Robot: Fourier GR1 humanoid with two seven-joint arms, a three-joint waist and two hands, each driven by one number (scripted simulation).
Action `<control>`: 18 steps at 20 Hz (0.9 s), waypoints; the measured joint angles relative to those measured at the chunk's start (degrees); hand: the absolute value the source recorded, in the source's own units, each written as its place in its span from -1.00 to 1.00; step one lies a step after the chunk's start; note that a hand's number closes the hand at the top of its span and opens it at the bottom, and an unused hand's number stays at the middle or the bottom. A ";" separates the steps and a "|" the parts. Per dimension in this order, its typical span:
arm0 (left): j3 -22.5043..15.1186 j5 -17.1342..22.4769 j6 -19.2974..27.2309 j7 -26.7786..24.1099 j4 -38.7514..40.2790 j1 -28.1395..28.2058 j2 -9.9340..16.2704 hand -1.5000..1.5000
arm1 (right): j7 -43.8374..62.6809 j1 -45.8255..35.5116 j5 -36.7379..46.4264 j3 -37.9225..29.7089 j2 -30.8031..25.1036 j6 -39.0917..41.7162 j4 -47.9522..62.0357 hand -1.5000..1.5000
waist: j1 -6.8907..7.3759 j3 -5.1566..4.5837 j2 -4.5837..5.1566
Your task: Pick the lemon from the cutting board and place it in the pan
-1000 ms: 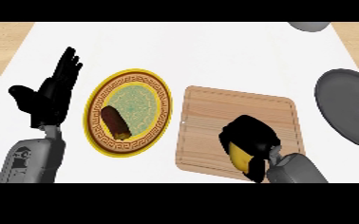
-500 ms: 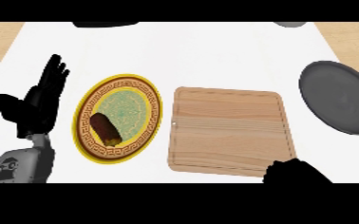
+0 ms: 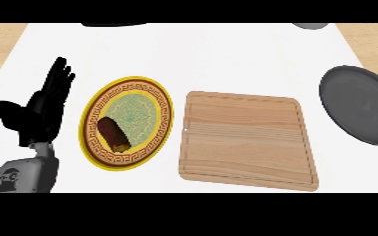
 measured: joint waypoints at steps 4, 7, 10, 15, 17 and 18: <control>-0.93 -0.15 -0.37 0.43 -0.21 -0.80 -0.39 0.00 | 0.30 -1.24 -11.26 -8.03 1.33 2.09 0.94 1.00 | 1.51 0.00 0.38; -1.73 -0.40 -0.45 0.90 -0.89 -0.98 -0.81 0.00 | 2.74 -4.13 -21.17 -13.15 1.57 5.17 3.09 1.00 | 2.36 0.00 0.53; -1.93 -0.81 -0.27 -0.02 0.39 -1.55 -1.21 0.00 | 4.96 -10.09 -29.30 -18.55 -0.57 8.07 9.35 1.00 | 3.07 -0.02 0.72; -2.53 -1.04 -0.38 -0.29 1.14 -2.88 -1.76 0.00 | 4.87 -23.44 -31.22 -22.99 -6.06 8.75 26.32 1.00 | 4.08 0.01 0.90; -2.11 -0.66 -0.90 -0.54 1.49 -2.91 -1.40 0.00 | 2.42 -28.22 -29.67 -23.34 -7.73 7.95 34.34 1.00 | 4.35 0.04 0.95; -2.01 -0.58 -1.07 -1.20 2.21 -3.11 -1.45 0.00 | 1.53 -30.98 -28.48 -22.81 -8.42 7.34 38.08 1.00 | 4.44 0.04 0.98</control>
